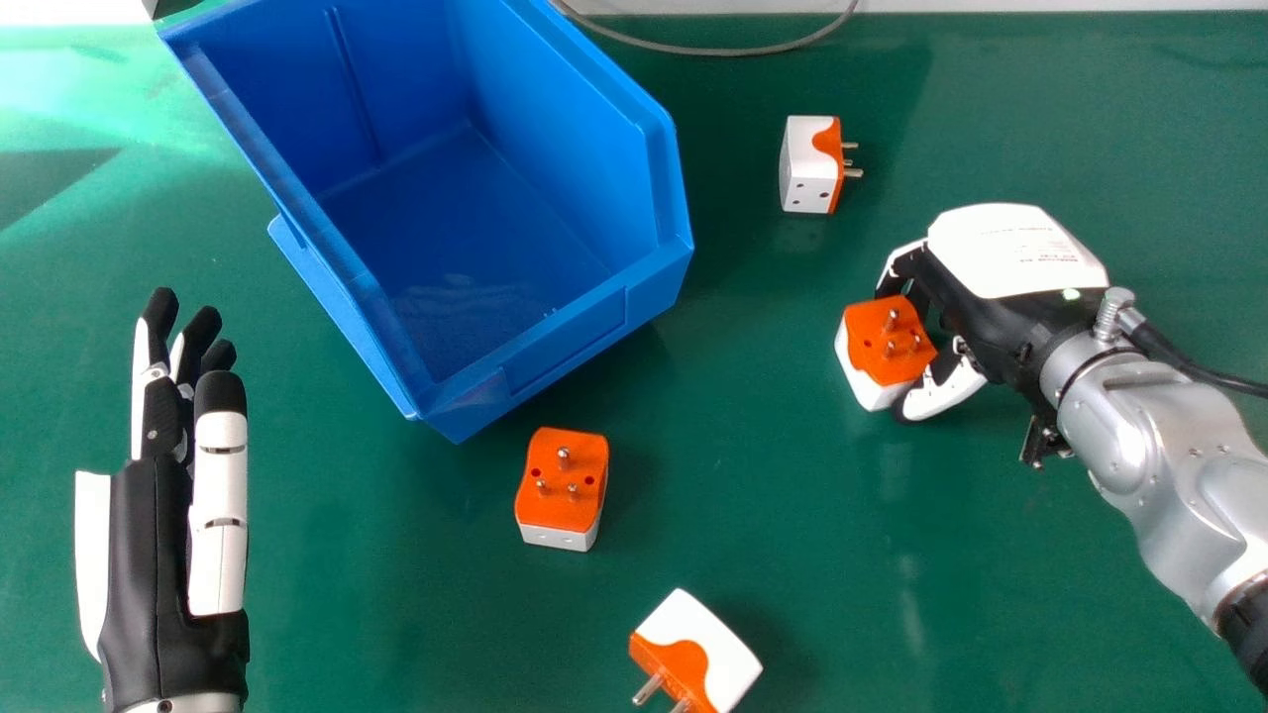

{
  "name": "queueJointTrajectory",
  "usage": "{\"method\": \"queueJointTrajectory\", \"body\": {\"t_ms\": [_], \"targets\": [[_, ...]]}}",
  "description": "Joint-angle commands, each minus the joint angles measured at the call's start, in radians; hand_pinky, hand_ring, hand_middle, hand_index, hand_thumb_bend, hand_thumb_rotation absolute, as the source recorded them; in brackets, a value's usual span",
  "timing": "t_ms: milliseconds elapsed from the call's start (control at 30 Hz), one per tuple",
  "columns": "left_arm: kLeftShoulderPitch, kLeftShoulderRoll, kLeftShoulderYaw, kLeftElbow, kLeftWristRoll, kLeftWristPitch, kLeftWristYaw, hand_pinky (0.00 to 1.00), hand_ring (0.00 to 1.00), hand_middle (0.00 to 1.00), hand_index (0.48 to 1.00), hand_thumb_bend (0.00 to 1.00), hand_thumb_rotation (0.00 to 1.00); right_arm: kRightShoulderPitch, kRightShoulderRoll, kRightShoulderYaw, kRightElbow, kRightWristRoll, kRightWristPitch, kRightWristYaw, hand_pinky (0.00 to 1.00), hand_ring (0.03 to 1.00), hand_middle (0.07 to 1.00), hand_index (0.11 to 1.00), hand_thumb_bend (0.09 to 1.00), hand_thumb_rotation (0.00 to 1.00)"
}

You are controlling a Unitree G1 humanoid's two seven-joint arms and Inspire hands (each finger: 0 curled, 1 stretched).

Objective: Pick all objects and put in blue box

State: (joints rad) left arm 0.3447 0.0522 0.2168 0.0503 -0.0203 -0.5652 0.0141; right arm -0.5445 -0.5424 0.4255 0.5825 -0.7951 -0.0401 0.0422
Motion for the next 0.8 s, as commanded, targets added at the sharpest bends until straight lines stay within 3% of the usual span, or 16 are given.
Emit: {"method": "queueJointTrajectory", "body": {"t_ms": [0, 100, 233, 367, 600, 767], "targets": [[0.008, -0.001, 0.005, -0.021, -0.007, -0.012, 0.003, 0.93, 0.94, 0.95, 0.982, 0.47, 0.95, -0.023, -0.006, -0.012, -0.008, 0.003, -0.012, -0.030, 0.40, 0.483, 0.555, 0.555, 0.535, 0.07], [0.010, -0.001, 0.004, -0.025, -0.007, -0.010, 0.003, 0.93, 0.94, 0.95, 0.980, 0.47, 0.94, -0.021, -0.006, -0.013, -0.011, 0.001, -0.010, -0.037, 0.39, 0.461, 0.543, 0.528, 0.528, 0.04], [0.008, -0.003, 0.005, -0.019, -0.020, -0.016, -0.001, 0.93, 0.93, 0.95, 0.977, 0.48, 0.94, -0.021, -0.004, -0.013, -0.012, 0.000, -0.003, -0.038, 0.38, 0.437, 0.525, 0.513, 0.522, 0.02], [0.010, -0.002, 0.006, -0.015, -0.007, -0.023, 0.005, 0.93, 0.93, 0.95, 0.974, 0.48, 0.93, -0.017, -0.007, -0.017, -0.008, 0.005, -0.020, -0.059, 0.38, 0.427, 0.520, 0.508, 0.519, 0.01], [0.014, 0.000, 0.003, -0.019, -0.010, -0.020, 0.004, 0.93, 0.94, 0.95, 0.973, 0.48, 0.93, -0.011, -0.009, -0.022, -0.022, 0.010, -0.011, -0.055, 0.38, 0.419, 0.517, 0.505, 0.517, 0.01], [0.016, -0.002, 0.002, -0.023, -0.002, -0.017, 0.009, 0.92, 0.94, 0.95, 0.974, 0.48, 0.94, 0.003, -0.013, -0.037, -0.039, 0.026, -0.020, -0.059, 0.37, 0.412, 0.512, 0.502, 0.516, 0.00]]}}
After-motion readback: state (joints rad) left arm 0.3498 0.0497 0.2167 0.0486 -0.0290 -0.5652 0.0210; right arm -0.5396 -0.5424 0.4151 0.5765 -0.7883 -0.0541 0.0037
